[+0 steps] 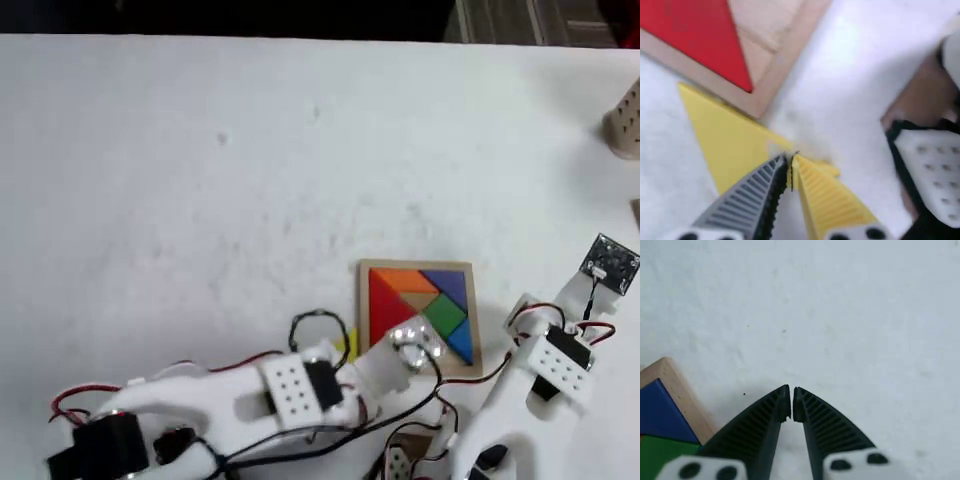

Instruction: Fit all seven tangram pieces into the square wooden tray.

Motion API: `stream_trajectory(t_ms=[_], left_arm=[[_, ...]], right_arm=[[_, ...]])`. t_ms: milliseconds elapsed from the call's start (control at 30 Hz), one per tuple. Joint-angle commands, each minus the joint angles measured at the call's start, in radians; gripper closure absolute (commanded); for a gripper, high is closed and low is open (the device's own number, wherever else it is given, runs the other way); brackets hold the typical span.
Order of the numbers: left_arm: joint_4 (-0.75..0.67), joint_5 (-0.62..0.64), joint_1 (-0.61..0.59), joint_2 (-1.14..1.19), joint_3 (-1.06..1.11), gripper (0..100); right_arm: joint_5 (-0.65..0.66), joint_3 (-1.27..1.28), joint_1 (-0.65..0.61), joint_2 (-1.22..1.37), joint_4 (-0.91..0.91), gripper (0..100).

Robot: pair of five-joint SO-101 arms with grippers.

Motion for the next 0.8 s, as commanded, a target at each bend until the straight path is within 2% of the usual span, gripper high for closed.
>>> stream_trajectory(t_ms=[0, 167, 300, 500, 600, 767], left_arm=[[0.080, 0.012, -0.051, 0.124, -0.106, 95], [0.098, 0.009, -0.051, 0.173, -0.153, 96], [0.071, 0.008, -0.047, 0.024, -0.137, 98], [-0.138, 0.012, 0.041, -0.260, 0.040, 98], [-0.166, 0.068, 0.070, -0.205, 0.049, 98], [-0.147, 0.121, 0.065, 0.067, -0.031, 97]], right_arm=[[-0.006, -0.034, -0.013, -0.013, -0.021, 98.1], [-0.005, -0.032, -0.015, -0.013, -0.021, 98.1], [-0.005, -0.032, -0.024, -0.013, -0.021, 98.1], [-0.006, -0.032, -0.030, -0.013, -0.021, 98.1], [-0.008, -0.032, -0.030, -0.015, -0.021, 98.1], [-0.008, -0.032, -0.031, -0.013, -0.021, 98.1]])
